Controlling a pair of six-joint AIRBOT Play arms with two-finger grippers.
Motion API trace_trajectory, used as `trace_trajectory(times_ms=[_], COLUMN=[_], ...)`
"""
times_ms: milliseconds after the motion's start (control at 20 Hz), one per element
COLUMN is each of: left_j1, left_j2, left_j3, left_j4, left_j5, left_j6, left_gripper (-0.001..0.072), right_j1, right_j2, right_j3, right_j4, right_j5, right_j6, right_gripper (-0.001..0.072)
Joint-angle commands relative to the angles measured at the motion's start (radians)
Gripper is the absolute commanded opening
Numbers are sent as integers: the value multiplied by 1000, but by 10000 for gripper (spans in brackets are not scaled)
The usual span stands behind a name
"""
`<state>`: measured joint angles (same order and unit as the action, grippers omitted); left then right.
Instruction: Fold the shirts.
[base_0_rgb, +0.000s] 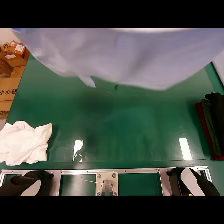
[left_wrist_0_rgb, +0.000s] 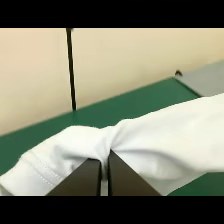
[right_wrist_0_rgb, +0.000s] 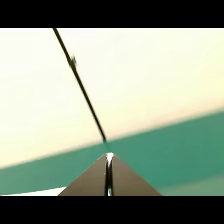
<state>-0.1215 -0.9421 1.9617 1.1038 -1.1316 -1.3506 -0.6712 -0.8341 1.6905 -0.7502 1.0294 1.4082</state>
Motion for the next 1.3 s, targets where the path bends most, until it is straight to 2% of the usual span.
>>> trace_trajectory(times_ms=[0, 250, 450, 600, 700, 750, 850, 1000, 1100, 1150, 1200, 1250], left_j1=[0, 0, 0, 0, 0, 0, -2, -2, -2, 0, 7, 24], left_j2=[109, 70, -72, -230, -362, -437, -589, -764, -818, -830, -833, -832], left_j3=[95, 42, -109, -244, -330, -368, -414, -414, -414, -414, -414, -410], left_j4=[15, 15, 11, -32, -61, -69, -100, -210, -291, -299, -298, -298], left_j5=[-11, -69, -85, -81, -74, -45, 50, 198, 262, 275, 273, 251], left_j6=[-3, -73, -127, -132, -107, -101, -34, 29, 98, 102, 102, 98], left_gripper=[29, 30, 30, 29, 30, 29, 30, 30, 30, 31, 106, 448], right_j1=[-61, -60, -38, 82, 177, 220, 286, 331, 339, 337, 328, 312], right_j2=[37, -1, -152, -270, -361, -415, -536, -715, -787, -806, -812, -810], right_j3=[191, 212, 188, 46, -89, -158, -255, -278, -278, -278, -278, -276], right_j4=[-2, -1, 20, 16, 5, 5, 5, 6, 6, 5, 5, 5], right_j5=[1, -2, 96, 96, 51, 11, -71, -129, -157, -167, -169, -164], right_j6=[85, 103, 95, 13, -40, -70, -109, -108, -108, -108, -107, -107], right_gripper=[12, 12, 12, 13, 13, 12, 13, 13, 12, 13, 14, 98])
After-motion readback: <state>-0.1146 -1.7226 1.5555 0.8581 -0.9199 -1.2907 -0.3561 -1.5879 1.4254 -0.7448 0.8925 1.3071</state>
